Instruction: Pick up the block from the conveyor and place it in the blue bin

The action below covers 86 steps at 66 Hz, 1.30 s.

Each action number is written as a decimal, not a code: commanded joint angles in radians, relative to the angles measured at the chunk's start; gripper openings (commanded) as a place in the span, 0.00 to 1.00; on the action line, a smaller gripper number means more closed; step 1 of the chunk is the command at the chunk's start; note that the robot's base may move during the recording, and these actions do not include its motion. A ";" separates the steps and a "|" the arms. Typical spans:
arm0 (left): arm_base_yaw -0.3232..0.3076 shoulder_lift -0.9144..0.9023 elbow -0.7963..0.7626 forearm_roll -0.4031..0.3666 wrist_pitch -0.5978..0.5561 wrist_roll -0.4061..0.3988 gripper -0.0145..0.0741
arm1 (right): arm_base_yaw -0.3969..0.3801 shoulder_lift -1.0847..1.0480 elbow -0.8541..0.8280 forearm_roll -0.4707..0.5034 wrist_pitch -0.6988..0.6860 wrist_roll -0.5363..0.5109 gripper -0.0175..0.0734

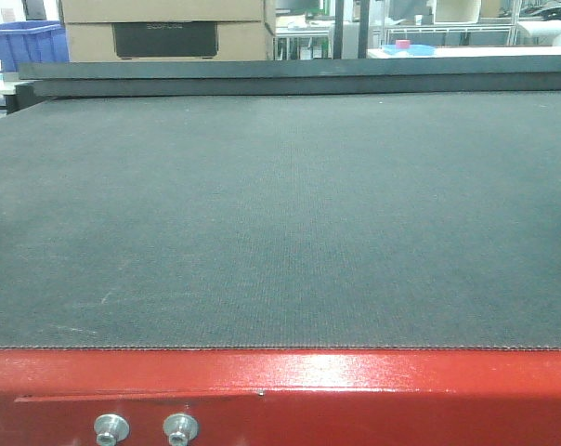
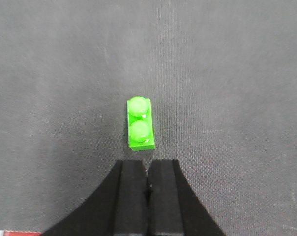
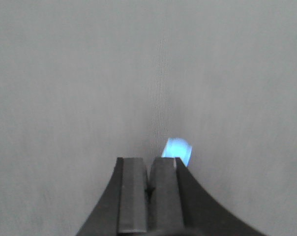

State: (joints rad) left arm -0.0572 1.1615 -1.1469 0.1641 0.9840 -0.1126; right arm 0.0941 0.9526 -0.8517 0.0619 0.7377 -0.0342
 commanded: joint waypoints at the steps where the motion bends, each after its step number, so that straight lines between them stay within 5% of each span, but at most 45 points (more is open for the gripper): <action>1: 0.004 0.071 -0.017 -0.027 0.025 0.000 0.04 | -0.004 0.074 -0.014 -0.005 0.072 -0.004 0.01; 12: 0.004 0.182 -0.017 -0.027 0.023 0.000 0.04 | -0.004 0.187 -0.028 0.001 0.151 -0.002 0.01; 30: 0.004 0.271 -0.017 -0.050 0.025 0.000 0.04 | -0.050 0.442 -0.194 0.001 0.262 0.186 0.03; 48: 0.004 0.271 -0.017 -0.050 0.034 0.000 0.04 | -0.116 0.599 -0.335 0.038 0.276 0.186 0.54; 56: 0.004 0.271 -0.017 -0.050 0.036 0.000 0.04 | -0.113 0.653 -0.335 0.050 0.263 0.186 0.64; 74: 0.004 0.271 -0.017 -0.050 0.038 0.000 0.04 | -0.111 0.784 -0.335 0.050 0.211 0.186 0.57; 86: 0.004 0.267 -0.049 0.032 0.081 -0.211 0.04 | -0.111 0.747 -0.335 0.048 0.194 0.186 0.09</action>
State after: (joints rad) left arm -0.0572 1.4341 -1.1650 0.1450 1.0377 -0.2177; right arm -0.0164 1.7363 -1.1786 0.1167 0.9460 0.1531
